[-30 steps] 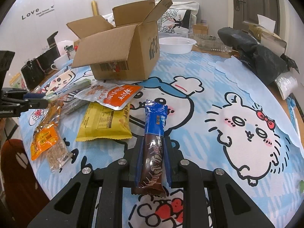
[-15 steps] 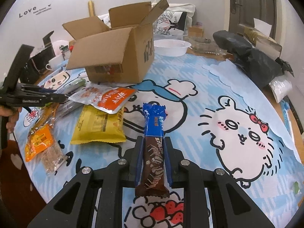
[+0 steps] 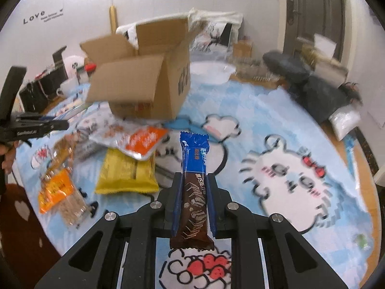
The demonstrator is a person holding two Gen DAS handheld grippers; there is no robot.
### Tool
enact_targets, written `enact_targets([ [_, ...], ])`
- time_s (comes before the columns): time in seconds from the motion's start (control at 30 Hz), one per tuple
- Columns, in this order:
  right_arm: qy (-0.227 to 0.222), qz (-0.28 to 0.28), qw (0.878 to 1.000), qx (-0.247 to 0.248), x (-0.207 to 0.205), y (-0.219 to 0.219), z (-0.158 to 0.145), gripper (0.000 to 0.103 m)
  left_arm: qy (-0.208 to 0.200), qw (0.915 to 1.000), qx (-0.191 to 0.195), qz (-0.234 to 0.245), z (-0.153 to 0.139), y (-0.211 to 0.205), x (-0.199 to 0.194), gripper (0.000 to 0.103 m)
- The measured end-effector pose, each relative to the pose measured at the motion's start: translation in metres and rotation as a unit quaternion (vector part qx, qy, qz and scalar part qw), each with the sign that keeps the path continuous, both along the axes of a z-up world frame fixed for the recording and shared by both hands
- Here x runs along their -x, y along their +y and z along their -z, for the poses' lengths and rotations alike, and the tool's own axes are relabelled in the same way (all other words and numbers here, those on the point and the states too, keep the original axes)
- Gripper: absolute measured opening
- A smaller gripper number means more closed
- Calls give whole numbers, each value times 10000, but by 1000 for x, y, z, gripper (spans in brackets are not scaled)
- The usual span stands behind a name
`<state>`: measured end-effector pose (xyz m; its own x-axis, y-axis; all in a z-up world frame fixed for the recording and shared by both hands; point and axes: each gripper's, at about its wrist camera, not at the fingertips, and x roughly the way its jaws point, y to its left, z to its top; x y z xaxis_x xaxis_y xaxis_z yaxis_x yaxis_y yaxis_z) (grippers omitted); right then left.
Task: Organize snacks
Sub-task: 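Carry both snacks into the box and open both grippers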
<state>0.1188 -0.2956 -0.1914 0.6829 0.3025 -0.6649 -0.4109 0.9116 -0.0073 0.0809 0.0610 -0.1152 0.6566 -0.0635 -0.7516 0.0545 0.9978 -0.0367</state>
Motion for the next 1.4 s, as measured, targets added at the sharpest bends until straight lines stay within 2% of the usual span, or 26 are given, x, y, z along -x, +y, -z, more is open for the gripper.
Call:
enact_targets([
  [0.13, -522, 61, 9986, 43, 5, -3, -42, 14, -573, 9983, -63, 126, -51, 1, 11, 24],
  [0.23, -811, -120, 9966, 26, 0, 7, -82, 14, -802, 9955, 274, 435, -86, -4, 2, 24],
  [0.27, -864, -196, 9961, -17, -4, 12, -94, 14, -886, 9942, 332, 506, -98, -8, -4, 24],
  [0.33, -915, -381, 9950, -140, -18, 27, -118, 14, -1046, 9927, 193, 576, -119, -22, -22, 24],
  [0.47, -775, -631, 9947, -261, -61, 64, -144, 14, -916, 9941, 93, 577, -132, -47, -73, 24],
  [0.57, -426, -792, 9956, -278, -103, 95, -144, 14, -796, 9940, -7, 753, -131, -62, -112, 24],
  [0.63, -218, -814, 9962, -230, -124, 109, -137, 14, -530, 9947, -120, 875, -122, -70, -138, 24],
  [0.8, 257, -692, 9971, -156, -174, 126, -115, 14, 46, 9966, -131, 818, -98, -77, -178, 24],
  [0.93, 332, -617, 9973, 214, -186, 133, -101, 14, 225, 9959, -232, 847, -85, -80, -190, 24],
  [1.1, 381, -653, 9967, 310, -192, 136, -93, 14, 419, 9964, -182, 709, -78, -76, -199, 24],
  [1.17, 422, -650, 9965, 311, -194, 139, -92, 15, 348, 9968, -221, 685, -81, -72, -197, 28],
  [1.23, 396, -617, 9967, 357, -194, 140, -93, 26, 256, 9975, -233, 615, -87, -69, -194, 34],
  [1.3, 300, -585, 9969, 438, -191, 141, -95, 30, 195, 9978, -130, 624, -93, -66, -191, 34],
  [1.4, 289, -647, 9966, 411, -183, 139, -99, 31, 137, 9980, -130, 597, -99, -62, -186, 34],
])
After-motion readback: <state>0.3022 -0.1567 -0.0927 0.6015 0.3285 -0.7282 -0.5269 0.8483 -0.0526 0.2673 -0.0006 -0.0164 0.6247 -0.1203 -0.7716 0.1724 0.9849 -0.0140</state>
